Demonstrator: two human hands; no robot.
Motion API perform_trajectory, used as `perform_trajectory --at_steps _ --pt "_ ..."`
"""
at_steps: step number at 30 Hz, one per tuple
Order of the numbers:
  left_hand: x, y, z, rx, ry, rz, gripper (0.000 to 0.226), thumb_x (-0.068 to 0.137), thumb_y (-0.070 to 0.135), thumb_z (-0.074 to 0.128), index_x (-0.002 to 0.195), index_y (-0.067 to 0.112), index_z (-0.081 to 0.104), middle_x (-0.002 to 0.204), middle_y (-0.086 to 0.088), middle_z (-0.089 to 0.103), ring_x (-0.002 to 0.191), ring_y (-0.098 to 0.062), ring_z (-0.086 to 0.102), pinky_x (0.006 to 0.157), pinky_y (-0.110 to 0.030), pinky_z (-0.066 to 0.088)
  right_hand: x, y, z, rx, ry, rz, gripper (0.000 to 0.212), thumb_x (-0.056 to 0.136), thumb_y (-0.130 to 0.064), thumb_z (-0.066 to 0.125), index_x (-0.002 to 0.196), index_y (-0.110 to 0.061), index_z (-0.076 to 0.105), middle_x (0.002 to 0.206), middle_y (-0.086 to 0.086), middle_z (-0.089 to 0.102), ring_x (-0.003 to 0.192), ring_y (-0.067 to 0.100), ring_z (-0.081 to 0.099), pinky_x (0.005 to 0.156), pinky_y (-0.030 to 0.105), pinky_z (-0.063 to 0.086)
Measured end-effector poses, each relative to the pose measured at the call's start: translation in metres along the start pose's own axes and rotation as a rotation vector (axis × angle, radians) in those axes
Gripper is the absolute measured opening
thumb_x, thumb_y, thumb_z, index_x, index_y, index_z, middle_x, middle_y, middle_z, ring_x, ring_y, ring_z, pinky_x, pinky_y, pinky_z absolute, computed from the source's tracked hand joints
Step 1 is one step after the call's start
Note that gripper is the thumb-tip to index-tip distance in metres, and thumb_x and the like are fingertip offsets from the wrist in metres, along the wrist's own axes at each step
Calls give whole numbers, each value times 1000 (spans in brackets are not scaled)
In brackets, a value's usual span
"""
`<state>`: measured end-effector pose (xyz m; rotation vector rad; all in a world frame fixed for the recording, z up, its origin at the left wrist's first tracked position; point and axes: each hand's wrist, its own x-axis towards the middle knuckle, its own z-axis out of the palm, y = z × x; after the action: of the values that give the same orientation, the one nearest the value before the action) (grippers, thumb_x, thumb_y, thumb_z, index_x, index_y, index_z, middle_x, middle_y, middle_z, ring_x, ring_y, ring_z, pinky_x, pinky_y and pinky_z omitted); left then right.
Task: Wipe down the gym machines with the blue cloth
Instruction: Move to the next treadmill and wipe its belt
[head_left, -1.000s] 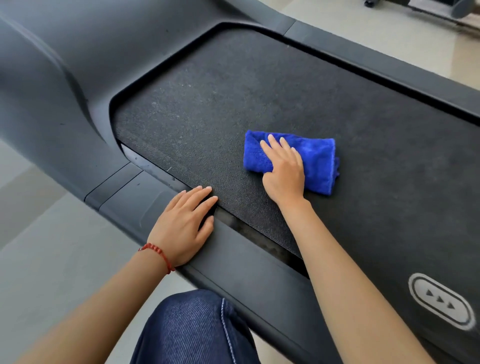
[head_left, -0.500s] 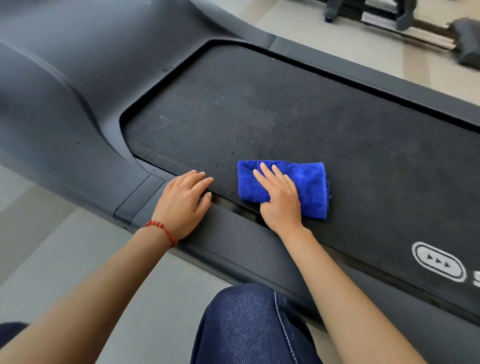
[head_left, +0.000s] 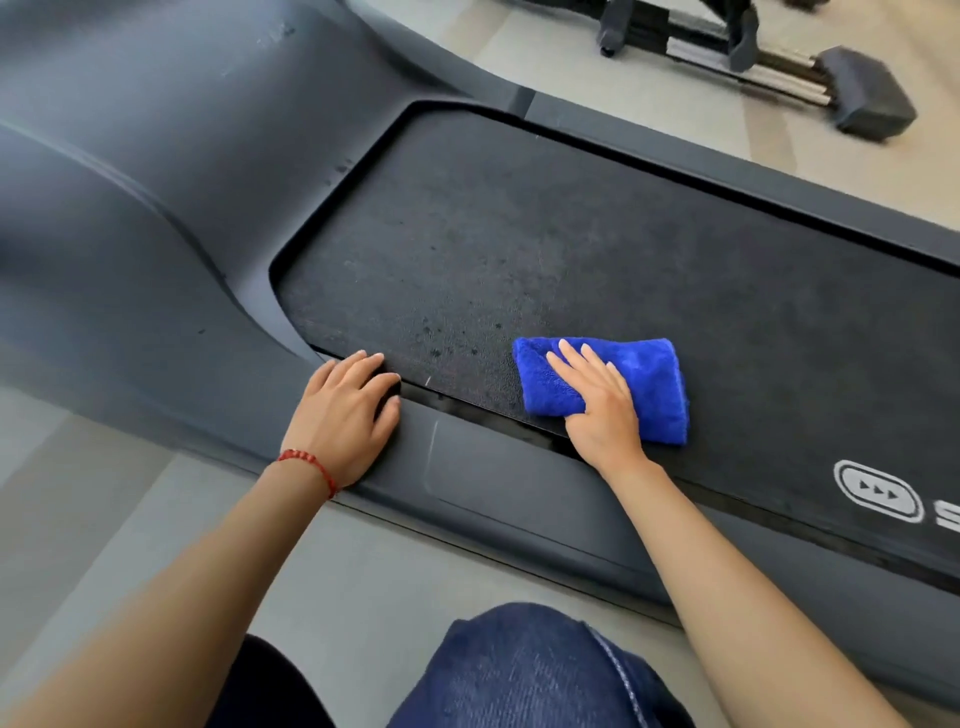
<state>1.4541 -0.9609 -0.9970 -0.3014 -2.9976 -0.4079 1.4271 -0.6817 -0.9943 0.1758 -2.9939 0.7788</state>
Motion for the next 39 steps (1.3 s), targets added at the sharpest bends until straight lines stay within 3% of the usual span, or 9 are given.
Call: perform_trajectory --at_steps 7,16,22,28,39 --pt "2 -2 0 0 -40 -33 54 86 38 32 118 7 62 121 -11 62 115 -30 55 101 -35 24 1 -24 15 -11 59 52 80 65 16 41 136 -20 43 149 -5 30 142 17 15 113 28 0" --pt "2 -2 0 -5 -33 -46 52 85 35 35 115 5 64 118 -11 63 112 -29 58 101 -35 23 13 -74 45 30 -65 -158 80 69 13 43 140 -24 37 151 -9 25 143 14 10 109 19 -10" --pt "2 -3 2 -8 -32 -44 50 85 34 35 113 6 66 120 -11 62 113 -28 57 103 -36 24 26 -61 42 27 -99 -236 85 57 2 30 138 -25 41 149 -11 28 138 6 12 112 23 -4" --pt "2 -4 3 -5 -24 -37 50 85 33 34 114 6 66 122 -10 61 116 -28 55 104 -36 23 45 -52 42 -6 -73 -264 85 57 5 30 136 -25 45 147 -9 35 140 13 22 113 23 -1" --pt "2 -3 4 -22 -5 -43 49 86 33 35 115 7 65 126 -8 59 118 -26 53 104 -38 26 115 -36 37 -40 -12 -222 83 67 15 38 138 -25 41 149 -9 31 141 13 17 113 25 1"
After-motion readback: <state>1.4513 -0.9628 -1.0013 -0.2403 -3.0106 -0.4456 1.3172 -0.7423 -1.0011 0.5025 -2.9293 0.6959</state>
